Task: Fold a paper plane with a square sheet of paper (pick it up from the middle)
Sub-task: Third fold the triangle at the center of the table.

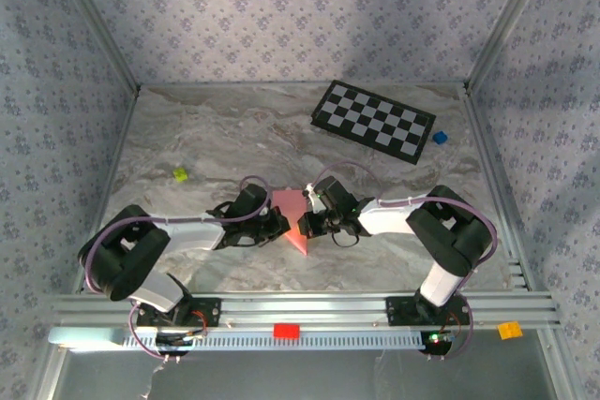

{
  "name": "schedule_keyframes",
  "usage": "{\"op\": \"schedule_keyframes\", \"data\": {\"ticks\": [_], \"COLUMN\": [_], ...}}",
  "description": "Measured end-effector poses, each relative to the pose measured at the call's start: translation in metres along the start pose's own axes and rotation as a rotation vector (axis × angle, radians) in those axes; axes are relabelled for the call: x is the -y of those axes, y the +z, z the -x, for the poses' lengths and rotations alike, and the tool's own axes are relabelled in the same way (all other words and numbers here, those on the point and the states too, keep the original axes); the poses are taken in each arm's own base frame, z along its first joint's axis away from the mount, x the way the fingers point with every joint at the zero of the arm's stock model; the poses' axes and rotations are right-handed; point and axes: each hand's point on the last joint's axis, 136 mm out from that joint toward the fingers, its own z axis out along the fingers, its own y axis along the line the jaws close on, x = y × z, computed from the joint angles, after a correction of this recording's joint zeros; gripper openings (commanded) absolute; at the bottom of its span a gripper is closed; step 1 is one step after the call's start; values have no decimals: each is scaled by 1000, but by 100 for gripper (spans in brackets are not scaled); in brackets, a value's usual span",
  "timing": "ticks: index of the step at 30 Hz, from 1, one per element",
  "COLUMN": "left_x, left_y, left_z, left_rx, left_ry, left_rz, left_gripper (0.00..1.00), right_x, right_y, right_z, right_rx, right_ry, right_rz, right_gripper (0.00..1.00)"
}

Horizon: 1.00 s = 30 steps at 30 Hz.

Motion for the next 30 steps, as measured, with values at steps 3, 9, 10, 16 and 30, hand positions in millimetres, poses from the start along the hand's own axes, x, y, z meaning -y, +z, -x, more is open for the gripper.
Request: {"op": "schedule_keyframes", "data": {"ticks": [3, 9, 10, 16, 30], "left_x": [-3, -3, -2, 14, 16], "left_y": [2, 2, 2, -11, 12], "left_z": [-1, 0, 0, 12, 53], "left_rx": [-4, -3, -2, 37, 12], "left_ry": [3, 11, 15, 66, 63], "left_rz": [10, 8, 7, 0, 41], "left_gripper": [0, 6, 7, 10, 5], "right_x": [0, 0, 0, 0, 0], "right_y": [0, 0, 0, 0, 0], "right_z": [0, 0, 0, 0, 0], "right_rx": [0, 0, -1, -1, -1], "right_ry": [0, 0, 0, 0, 0], "right_rz": [0, 0, 0, 0, 0], "right_gripper": [0, 0, 0, 0, 0]}}
